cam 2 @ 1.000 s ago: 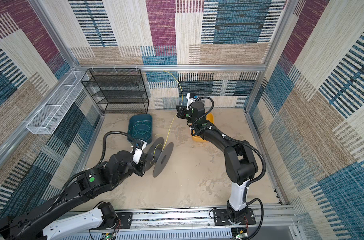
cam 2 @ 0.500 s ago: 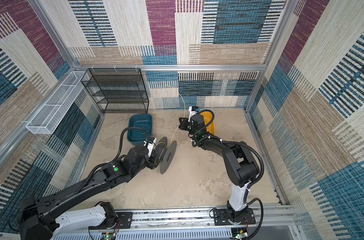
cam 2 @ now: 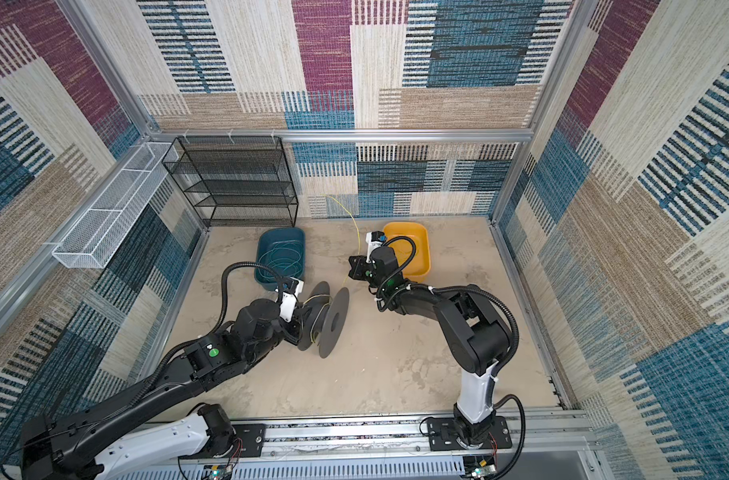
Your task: Wrap the cables
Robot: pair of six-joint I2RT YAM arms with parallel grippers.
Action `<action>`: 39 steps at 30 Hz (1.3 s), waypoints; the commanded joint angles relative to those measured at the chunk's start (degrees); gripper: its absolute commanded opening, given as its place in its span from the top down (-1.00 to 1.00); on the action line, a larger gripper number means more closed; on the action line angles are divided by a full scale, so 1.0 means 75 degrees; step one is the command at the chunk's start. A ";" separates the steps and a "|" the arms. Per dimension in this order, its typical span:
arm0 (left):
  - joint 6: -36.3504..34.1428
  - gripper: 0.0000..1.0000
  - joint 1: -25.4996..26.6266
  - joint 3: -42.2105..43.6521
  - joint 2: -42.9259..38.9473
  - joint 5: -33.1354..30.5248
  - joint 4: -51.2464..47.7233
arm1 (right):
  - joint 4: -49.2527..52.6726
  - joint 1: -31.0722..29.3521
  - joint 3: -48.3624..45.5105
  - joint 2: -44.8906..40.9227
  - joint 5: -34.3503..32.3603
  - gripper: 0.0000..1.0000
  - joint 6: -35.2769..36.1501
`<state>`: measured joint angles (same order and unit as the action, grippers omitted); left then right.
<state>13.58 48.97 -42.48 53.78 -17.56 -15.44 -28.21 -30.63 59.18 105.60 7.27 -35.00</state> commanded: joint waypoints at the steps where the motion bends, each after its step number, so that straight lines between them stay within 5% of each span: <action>1: 0.0201 0.31 -0.0038 0.0157 -0.0141 0.0138 -0.0306 | -0.0227 -0.0038 0.0024 -0.0031 -0.0384 1.00 0.0210; 7: 0.0086 0.02 -0.0065 0.0009 -0.0330 0.0106 -0.0425 | -0.0017 -0.0246 0.0183 0.0067 -0.0555 1.00 0.0527; 26: 0.0393 0.09 -0.0096 -0.0404 -0.0389 -0.0743 -0.1687 | 0.0011 -0.0621 0.0192 0.0451 -0.0932 1.00 0.0741; 39: -0.0188 0.00 -0.0977 -0.0923 0.0134 0.1641 -0.1478 | -0.0129 -0.0790 0.0034 0.0404 -0.0808 1.00 0.0812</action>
<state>13.34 43.68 -48.62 54.39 -11.75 -27.75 -27.22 -36.49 59.72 108.84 1.02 -29.89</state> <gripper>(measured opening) 0.495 0.051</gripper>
